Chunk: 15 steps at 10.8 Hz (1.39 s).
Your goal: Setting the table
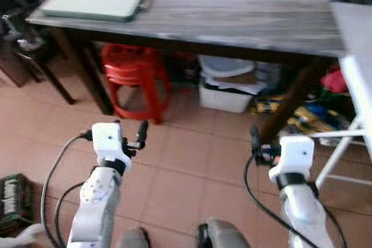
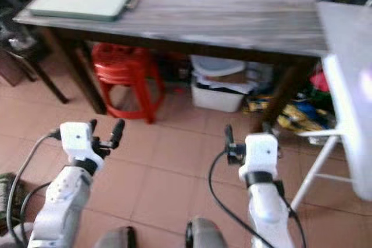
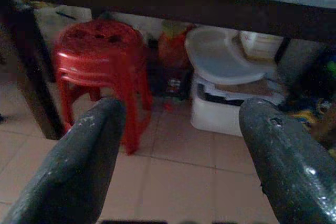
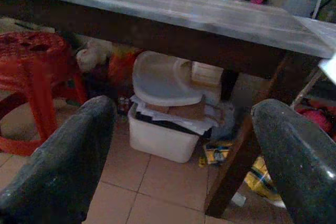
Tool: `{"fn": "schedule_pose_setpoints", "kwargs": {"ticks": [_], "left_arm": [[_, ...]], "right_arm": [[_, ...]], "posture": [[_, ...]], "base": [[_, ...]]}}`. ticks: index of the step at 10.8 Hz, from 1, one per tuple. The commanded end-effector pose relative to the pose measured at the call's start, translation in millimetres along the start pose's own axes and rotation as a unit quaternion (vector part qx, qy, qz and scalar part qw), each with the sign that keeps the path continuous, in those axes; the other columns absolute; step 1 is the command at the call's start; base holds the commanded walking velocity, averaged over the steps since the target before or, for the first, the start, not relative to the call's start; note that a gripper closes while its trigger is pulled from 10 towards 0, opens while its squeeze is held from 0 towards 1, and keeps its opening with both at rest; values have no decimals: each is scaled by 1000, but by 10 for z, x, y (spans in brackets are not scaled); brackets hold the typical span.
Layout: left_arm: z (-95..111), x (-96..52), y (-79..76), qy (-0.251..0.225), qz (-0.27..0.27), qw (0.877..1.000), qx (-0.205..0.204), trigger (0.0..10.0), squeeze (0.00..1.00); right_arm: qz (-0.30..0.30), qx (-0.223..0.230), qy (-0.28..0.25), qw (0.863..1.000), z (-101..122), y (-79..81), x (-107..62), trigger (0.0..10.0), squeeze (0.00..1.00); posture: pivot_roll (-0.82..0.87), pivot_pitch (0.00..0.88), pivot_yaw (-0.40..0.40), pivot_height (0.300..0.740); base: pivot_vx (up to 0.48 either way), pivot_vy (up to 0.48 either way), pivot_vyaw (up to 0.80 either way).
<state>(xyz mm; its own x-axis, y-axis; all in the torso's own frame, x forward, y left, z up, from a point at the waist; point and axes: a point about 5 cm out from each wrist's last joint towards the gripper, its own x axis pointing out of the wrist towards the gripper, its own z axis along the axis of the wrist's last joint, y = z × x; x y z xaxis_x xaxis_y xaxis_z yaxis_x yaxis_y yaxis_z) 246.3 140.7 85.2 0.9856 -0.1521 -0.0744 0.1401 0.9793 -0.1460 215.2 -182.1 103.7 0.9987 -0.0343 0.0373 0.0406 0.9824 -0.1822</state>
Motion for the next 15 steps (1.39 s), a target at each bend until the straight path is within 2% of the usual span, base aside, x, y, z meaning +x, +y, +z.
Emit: {"fn": "schedule_pose_setpoints", "kwargs": {"ticks": [1, 4, 6, 8, 10, 12, 13, 14, 15], "left_arm": [[9, 4, -22, 1, -7, 1000, 1, 10000, 0], [10, 16, -22, 2, -7, 1000, -2, 10000, 0], [21, 38, -30, 0, -9, 1000, -3, 10000, 0], [67, 52, -19, -8, -6, 1000, -2, 10000, 0], [123, 44, -4, -17, 7, 1000, -4, 10000, 0], [133, 37, -8, -18, 11, 1000, -6, 10000, 0], [118, -8, 62, -22, 28, 999, -6, 10000, 0], [86, -43, 146, -20, 52, 998, 22, 10000, 0], [73, -44, 114, -17, 38, 999, 23, 10000, 0]], "right_arm": [[0, 3, -6, 1000, 30, -1, -3, 10000, 0], [4, 9, -7, 1000, 32, 16, 13, 10000, 0], [11, 4, -9, 1000, 42, 30, 30, 10000, 0], [18, -13, -28, 999, 107, 32, 64, 10000, 0], [20, -50, -57, 997, 215, 32, 106, 10000, 0], [17, -49, -60, 997, 236, 33, 114, 10000, 0], [-23, -45, -28, 998, 146, -76, 103, 10000, 0], [-45, -48, -12, 998, 101, -111, 115, 10000, 0], [-48, -28, -5, 998, 73, -106, 133, 10000, 0]], "posture": [[-84, 127, 36, 740], [-83, 127, 34, 740], [-89, 123, 35, 740], [-85, 128, 32, 740], [-79, 132, 31, 740], [-79, 135, 32, 740], [-78, 142, 33, 740], [-77, 156, 38, 740], [-75, 162, 40, 740]], "base": [[0, -469, 0], [0, -480, 0], [0, -472, -728], [0, -443, 0], [0, 0, 0], [0, 0, 0], [0, 0, 0], [0, 0, 0], [0, 0, 0]]}}
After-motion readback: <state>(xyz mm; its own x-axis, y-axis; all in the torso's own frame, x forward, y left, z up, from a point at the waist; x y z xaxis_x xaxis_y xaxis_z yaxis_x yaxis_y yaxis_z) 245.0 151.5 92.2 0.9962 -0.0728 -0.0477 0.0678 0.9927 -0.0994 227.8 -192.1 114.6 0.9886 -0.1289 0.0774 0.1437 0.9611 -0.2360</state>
